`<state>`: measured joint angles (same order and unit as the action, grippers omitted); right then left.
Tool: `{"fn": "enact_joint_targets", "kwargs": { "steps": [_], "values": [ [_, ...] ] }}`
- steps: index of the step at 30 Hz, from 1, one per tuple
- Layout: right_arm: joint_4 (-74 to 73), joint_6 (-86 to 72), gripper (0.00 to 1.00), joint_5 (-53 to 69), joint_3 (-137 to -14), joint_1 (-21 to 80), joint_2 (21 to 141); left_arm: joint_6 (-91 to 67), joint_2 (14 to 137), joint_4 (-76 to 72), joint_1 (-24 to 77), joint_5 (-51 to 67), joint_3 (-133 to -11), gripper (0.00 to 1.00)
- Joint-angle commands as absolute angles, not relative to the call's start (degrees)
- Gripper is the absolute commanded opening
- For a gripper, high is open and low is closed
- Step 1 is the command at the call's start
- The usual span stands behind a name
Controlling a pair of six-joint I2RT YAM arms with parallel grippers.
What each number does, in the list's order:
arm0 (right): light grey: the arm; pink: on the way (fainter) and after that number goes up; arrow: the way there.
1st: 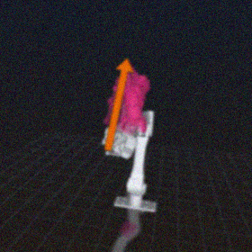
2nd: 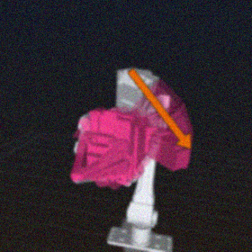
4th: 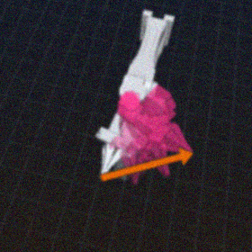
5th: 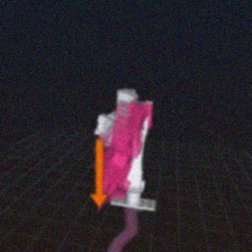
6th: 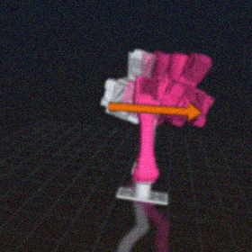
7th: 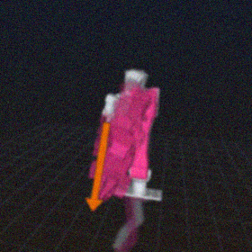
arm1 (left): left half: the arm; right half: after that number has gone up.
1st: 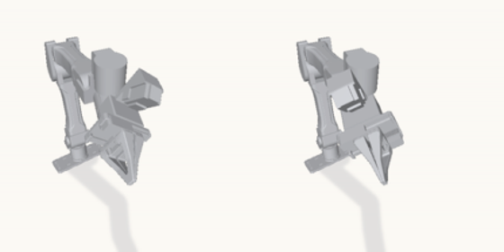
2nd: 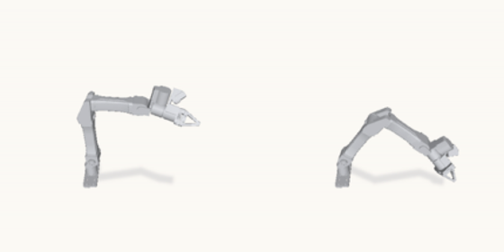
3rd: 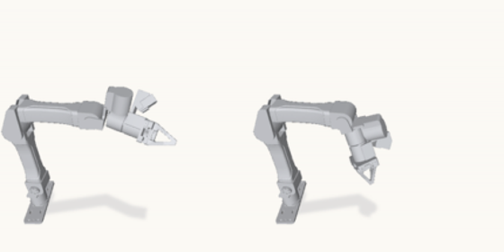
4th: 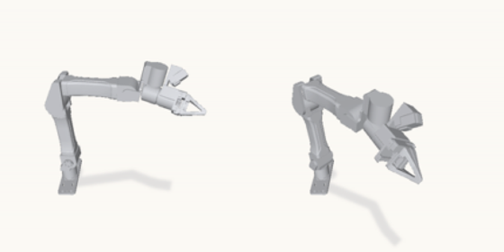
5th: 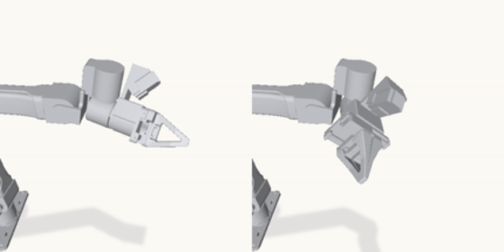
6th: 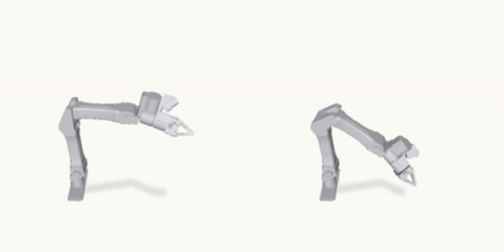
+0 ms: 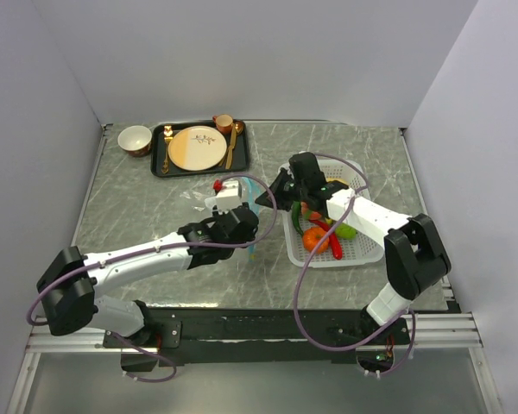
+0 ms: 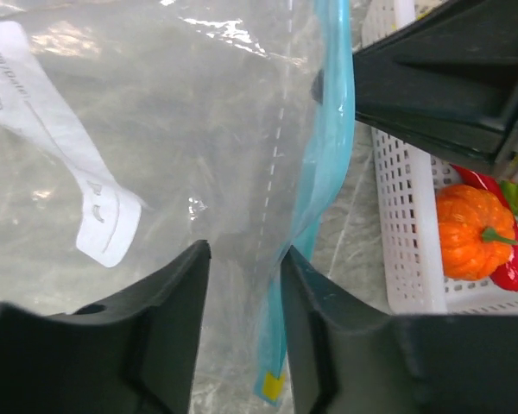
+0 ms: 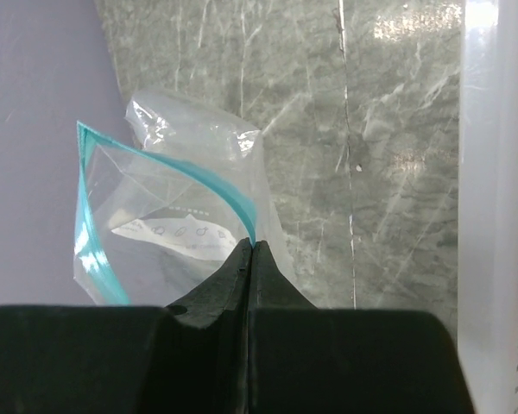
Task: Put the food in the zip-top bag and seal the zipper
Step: Open the zipper of the food storage bag at the center of the board.
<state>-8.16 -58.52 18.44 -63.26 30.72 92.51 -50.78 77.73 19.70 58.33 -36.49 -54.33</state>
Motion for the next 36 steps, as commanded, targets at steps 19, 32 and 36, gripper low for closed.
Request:
{"fn": "enact_joint_targets", "kwargs": {
  "steps": [19,32,36],
  "values": [
    [-22.0,-37.1,0.64,7.7,-69.4,30.8,87.0,-53.2,70.7,21.4,55.8,-40.2,-53.3,0.14],
    [-31.9,-35.9,0.85,-4.7,-60.8,23.5,73.8,-51.8,70.7,18.4,54.2,-36.4,-51.9,0.12],
    [-34.7,-35.9,0.91,-3.7,-57.4,23.3,71.2,-51.8,68.8,16.4,54.1,-33.2,-50.4,0.12]
  ]
}}
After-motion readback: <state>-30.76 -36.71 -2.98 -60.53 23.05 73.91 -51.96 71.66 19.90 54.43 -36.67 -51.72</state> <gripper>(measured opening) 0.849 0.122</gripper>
